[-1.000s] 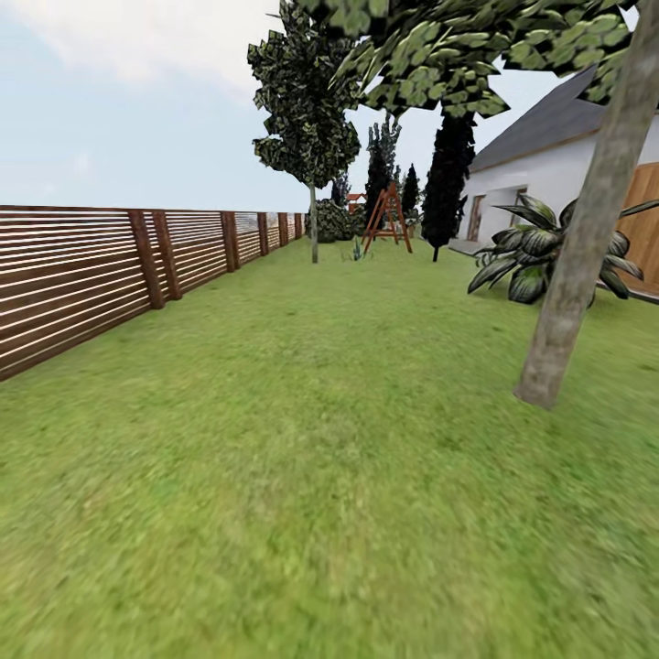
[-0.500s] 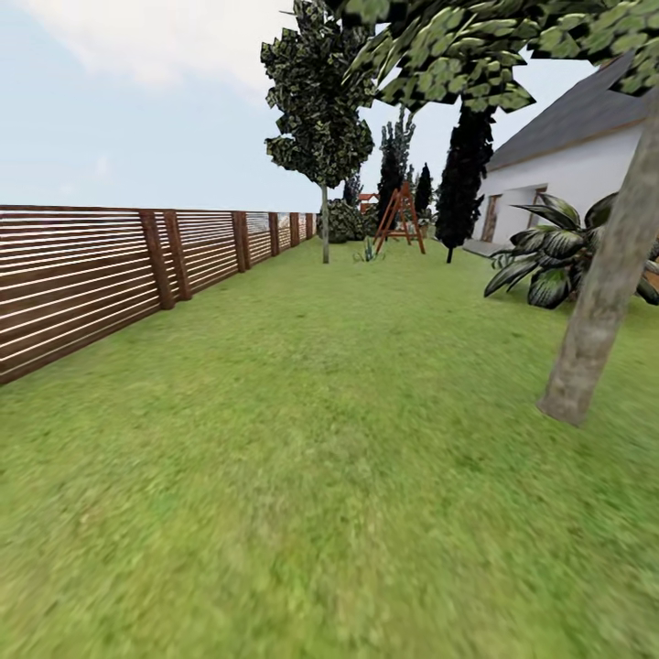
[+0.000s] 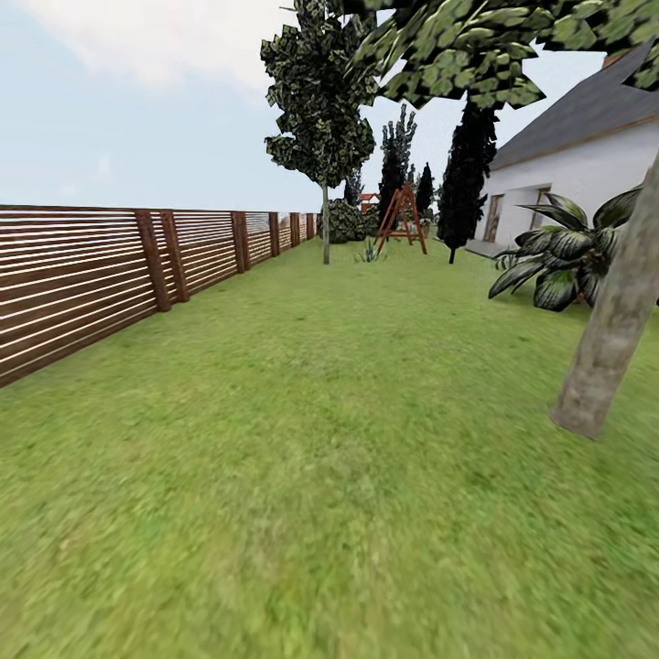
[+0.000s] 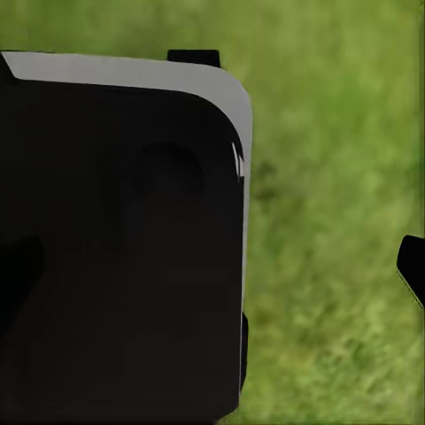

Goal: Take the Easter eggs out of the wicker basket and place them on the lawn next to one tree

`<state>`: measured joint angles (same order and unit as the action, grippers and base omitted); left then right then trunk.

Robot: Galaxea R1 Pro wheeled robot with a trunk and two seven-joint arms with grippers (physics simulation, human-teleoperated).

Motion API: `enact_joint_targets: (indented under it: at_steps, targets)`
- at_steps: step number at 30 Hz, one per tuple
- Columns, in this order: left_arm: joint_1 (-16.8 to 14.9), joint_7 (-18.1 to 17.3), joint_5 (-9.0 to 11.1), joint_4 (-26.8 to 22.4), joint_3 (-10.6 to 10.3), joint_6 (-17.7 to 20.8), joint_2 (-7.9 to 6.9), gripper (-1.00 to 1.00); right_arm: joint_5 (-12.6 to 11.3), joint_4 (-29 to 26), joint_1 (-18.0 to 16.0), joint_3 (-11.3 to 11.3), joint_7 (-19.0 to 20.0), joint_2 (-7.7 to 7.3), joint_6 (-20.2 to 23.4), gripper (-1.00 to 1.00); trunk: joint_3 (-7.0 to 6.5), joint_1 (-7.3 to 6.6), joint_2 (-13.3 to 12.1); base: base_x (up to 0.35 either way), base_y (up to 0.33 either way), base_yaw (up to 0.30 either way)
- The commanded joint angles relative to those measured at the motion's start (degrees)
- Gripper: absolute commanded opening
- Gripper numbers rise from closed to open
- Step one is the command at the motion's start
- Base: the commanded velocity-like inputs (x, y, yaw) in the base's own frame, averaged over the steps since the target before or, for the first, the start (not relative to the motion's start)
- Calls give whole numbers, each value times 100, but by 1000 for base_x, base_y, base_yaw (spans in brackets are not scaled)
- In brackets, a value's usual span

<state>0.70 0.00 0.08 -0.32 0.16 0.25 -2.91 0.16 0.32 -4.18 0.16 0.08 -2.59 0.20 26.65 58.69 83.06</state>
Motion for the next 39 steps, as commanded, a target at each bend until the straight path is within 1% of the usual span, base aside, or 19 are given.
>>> enact_joint_targets:
  at_steps: [1, 30, 39]
  targets:
    - [0, 0, 1, -3, 1, 2, 0, 100, 2, 3, -4, 2, 1, -2, 0, 100, 4, 3, 2, 330, 0, 0]
    - [0, 0, 1, -3, 1, 1, 1, 100, -22, 3, -4, -4, -5, 3, -28, 100, 4, 3, 2, 330, 0, 2]
    - [0, 0, 1, -3, 1, 1, 0, 100, -39, 3, -4, -7, -7, 2, -29, 100, 4, 3, 2, 330, 0, 210]
